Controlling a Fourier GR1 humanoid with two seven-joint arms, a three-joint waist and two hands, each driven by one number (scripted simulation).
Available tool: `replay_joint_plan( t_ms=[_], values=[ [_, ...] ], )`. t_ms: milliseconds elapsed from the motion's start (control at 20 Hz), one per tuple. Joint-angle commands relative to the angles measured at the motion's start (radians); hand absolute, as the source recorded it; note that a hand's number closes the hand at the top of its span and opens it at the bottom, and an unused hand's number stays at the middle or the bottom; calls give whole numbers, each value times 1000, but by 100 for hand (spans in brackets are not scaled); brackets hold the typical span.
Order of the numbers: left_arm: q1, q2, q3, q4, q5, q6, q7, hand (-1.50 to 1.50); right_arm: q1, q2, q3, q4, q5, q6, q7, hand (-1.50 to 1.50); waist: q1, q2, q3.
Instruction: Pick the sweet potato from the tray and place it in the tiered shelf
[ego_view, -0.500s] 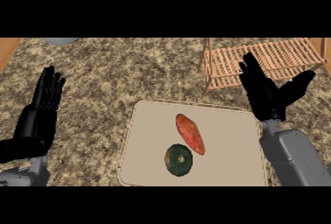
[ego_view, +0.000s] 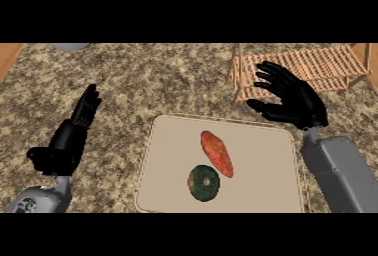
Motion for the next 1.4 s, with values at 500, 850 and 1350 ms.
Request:
replay_joint_plan(
  t_ms=[500, 850, 1350],
  values=[
    [-96, -103, -44, 217, -49, -36, -15, 0, 53, 76, -65, 319, 136, 23, -522, -150, 12, -18, -2],
    [-46, -85, -47, 121, -57, -29, 47, 0, 24, -106, 96, 123, 263, 159, -278, -150, 8, -28, -3],
    [-75, -88, -18, 166, -49, -70, 35, 0, -99, -230, 243, -145, 370, 289, 137, -150, 7, -31, -4]
  ],
)
